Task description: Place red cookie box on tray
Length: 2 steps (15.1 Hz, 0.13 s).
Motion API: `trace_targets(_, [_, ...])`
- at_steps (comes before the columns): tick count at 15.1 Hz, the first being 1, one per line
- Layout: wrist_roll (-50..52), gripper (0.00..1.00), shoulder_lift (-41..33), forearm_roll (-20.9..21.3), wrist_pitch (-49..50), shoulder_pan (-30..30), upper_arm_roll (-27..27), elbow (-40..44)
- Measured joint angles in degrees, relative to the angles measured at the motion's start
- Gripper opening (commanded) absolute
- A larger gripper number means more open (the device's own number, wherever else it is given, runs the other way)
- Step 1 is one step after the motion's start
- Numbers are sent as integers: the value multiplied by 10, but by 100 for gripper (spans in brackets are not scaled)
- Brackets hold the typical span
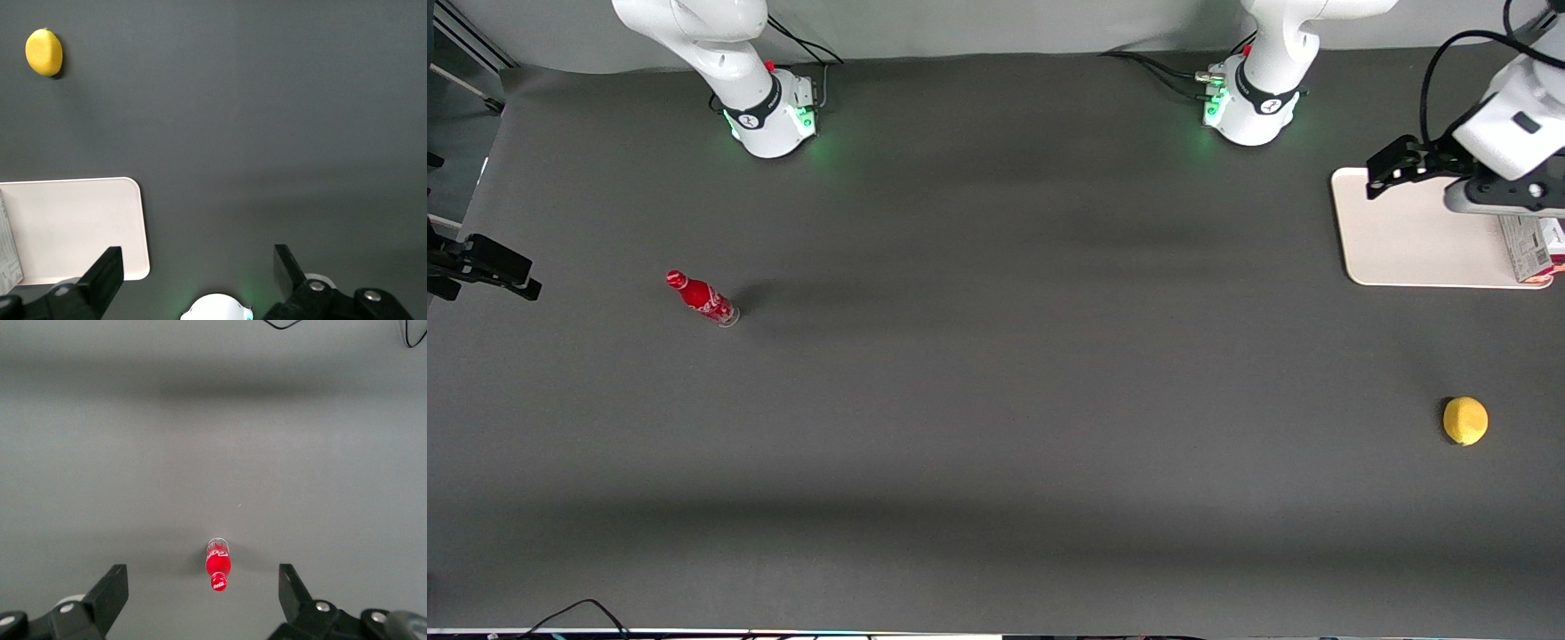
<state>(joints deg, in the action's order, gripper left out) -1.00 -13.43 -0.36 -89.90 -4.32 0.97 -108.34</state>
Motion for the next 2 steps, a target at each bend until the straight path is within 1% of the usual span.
trace_targets(2, [-1,100,-3,0,-2,2,1,5])
